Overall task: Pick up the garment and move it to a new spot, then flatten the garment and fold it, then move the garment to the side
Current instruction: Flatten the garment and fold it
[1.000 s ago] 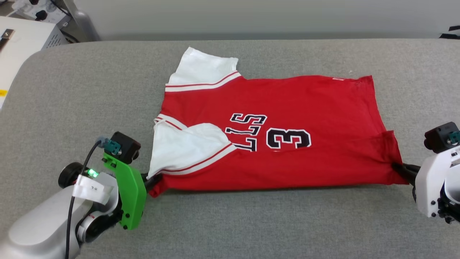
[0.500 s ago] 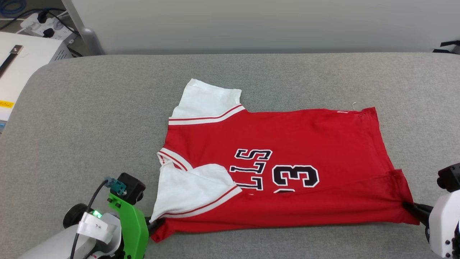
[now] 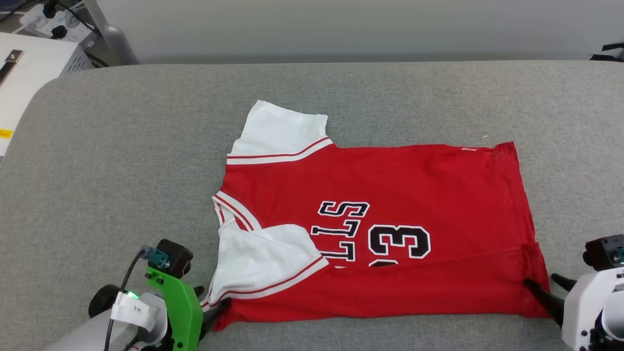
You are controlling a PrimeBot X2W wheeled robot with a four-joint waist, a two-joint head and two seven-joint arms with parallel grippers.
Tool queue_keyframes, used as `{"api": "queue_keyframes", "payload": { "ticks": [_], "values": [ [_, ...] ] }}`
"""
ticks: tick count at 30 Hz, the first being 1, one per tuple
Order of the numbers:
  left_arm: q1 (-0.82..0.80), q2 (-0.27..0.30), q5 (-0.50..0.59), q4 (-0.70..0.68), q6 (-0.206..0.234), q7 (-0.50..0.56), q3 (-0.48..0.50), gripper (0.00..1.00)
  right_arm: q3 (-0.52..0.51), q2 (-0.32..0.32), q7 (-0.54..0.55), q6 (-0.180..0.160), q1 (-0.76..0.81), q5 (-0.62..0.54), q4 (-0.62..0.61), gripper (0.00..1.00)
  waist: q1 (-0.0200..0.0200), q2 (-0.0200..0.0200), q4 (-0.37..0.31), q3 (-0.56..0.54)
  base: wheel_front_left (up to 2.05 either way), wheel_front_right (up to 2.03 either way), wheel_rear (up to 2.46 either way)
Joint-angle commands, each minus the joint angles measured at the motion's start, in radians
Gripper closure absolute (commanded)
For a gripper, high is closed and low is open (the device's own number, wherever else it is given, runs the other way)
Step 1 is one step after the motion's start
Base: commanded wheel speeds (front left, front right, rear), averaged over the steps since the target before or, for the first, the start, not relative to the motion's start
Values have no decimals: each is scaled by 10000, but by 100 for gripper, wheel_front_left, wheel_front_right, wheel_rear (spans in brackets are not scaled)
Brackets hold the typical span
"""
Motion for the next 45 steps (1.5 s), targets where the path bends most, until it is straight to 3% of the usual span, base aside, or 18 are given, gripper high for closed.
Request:
{"api": "queue_keyframes", "payload": {
  "ticks": [1, 6, 13, 17, 22, 30, 33, 39, 45],
  "values": [
    [38, 159, 212, 74, 70, -121, 69, 0, -143, 52, -304, -11, 0, -223, 25, 0, 0, 0, 29, -154, 0, 0, 0],
    [-69, 742, 406, -870, 565, -925, 624, 0, -1607, 668, -1996, -11, 223, -1366, -607, 0, 0, 0, 29, -360, 0, 0, 0],
    [-777, 833, 933, -1370, 1202, -1928, 1332, 0, -3225, 2044, -3358, -11, 211, -3025, -1873, 0, 0, 0, -130, -278, 0, 0, 0],
    [-1757, 478, 1303, -933, 1099, -2323, 1626, 0, -3876, 3046, -4003, -11, 156, -3990, -2910, 0, 0, 0, -339, -24, 0, 0, 0],
    [-2985, 41, 1539, -121, 637, -2066, 1655, 0, -3842, 3609, -3967, -11, 195, -4509, -3855, 0, 0, 0, -648, 500, 0, 0, 0],
    [-5549, -440, 1340, 1313, -471, -596, 1805, 0, -3377, 3838, -3651, -11, -57, -4578, -4641, 0, 0, 0, -1244, 1929, 0, 0, 0],
    [-6474, -667, 943, 1943, -730, 573, 1787, 0, -3260, 3836, -3692, -11, -283, -4512, -4592, 0, 0, 0, -1442, 2469, 0, 0, 0],
    [-7910, -959, 42, 2940, -944, 3231, 1675, 0, -3014, 3802, -3927, -11, -767, -4395, -4386, 0, 0, 0, -1799, 3236, 0, 0, 0],
    [-8753, -981, 138, 3468, -993, 4735, 1255, 0, -2803, 3745, -4134, -11, -1219, -4313, -4179, 0, 0, 0, -2067, 3843, 0, 0, 0]
  ]
}}
